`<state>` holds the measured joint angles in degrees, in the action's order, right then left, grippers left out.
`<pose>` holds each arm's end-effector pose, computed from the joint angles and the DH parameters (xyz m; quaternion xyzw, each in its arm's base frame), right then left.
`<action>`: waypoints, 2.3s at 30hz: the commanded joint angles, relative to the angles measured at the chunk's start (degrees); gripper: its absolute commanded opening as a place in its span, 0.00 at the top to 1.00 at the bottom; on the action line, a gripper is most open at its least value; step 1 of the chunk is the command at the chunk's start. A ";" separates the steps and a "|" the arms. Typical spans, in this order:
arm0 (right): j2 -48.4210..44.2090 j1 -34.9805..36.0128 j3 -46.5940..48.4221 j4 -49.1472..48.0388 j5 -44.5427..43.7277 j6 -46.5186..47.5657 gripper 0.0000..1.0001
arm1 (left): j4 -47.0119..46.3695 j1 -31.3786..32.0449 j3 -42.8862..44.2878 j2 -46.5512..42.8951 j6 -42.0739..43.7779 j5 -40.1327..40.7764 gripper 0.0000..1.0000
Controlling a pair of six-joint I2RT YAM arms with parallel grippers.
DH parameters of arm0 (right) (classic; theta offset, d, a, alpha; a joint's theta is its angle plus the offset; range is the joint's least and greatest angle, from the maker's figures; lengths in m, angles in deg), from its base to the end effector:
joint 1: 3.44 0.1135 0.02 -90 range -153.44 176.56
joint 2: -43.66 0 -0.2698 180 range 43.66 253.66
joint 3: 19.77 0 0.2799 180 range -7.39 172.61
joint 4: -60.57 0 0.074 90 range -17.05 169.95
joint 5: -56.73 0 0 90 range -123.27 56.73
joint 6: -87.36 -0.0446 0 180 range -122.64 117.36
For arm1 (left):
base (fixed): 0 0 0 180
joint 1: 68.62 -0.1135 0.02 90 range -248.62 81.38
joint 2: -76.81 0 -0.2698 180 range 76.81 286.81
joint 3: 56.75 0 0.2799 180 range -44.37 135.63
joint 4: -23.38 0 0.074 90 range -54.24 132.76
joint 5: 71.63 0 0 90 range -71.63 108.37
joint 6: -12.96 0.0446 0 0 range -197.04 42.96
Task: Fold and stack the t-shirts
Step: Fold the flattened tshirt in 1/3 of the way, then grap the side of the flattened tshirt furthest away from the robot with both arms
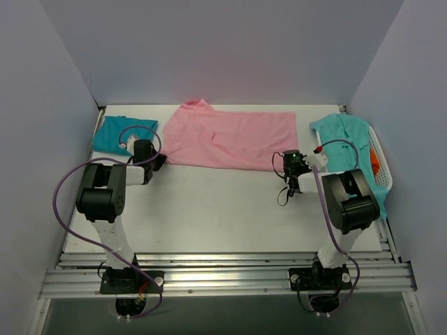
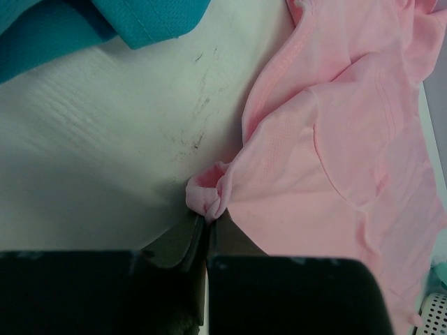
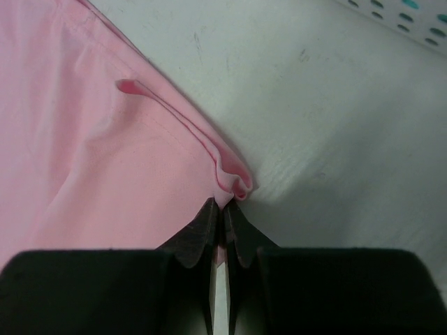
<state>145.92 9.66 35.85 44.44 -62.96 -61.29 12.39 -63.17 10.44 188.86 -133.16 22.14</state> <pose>0.3621 0.0616 0.1164 0.4421 0.7246 0.1008 0.5190 0.4165 -0.0368 0.1001 -0.3914 0.7905 -0.2157 0.4188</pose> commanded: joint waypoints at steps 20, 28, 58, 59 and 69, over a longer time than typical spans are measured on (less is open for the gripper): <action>-45.90 4.56 -17.40 31.66 -5.90 -4.45 1.00 | 15.63 7.81 -25.71 -45.06 -3.29 7.21 0.98; -62.69 5.44 -19.25 44.75 -5.73 -6.82 0.00 | 33.20 10.63 -31.17 -66.85 -6.64 10.02 0.29; -22.90 3.07 3.34 4.61 6.40 8.73 0.00 | 10.70 -3.08 36.87 7.54 24.03 -17.73 0.03; -21.50 2.81 3.16 3.91 7.18 8.73 0.00 | 13.07 -3.60 40.61 13.31 24.56 -19.92 0.03; -18.67 0.35 1.32 -1.90 10.18 9.70 0.00 | 35.76 -3.44 80.86 40.17 26.50 -26.62 0.02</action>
<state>127.77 10.99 37.19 46.27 -53.28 -52.83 39.53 -67.17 82.17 226.48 -108.26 -0.29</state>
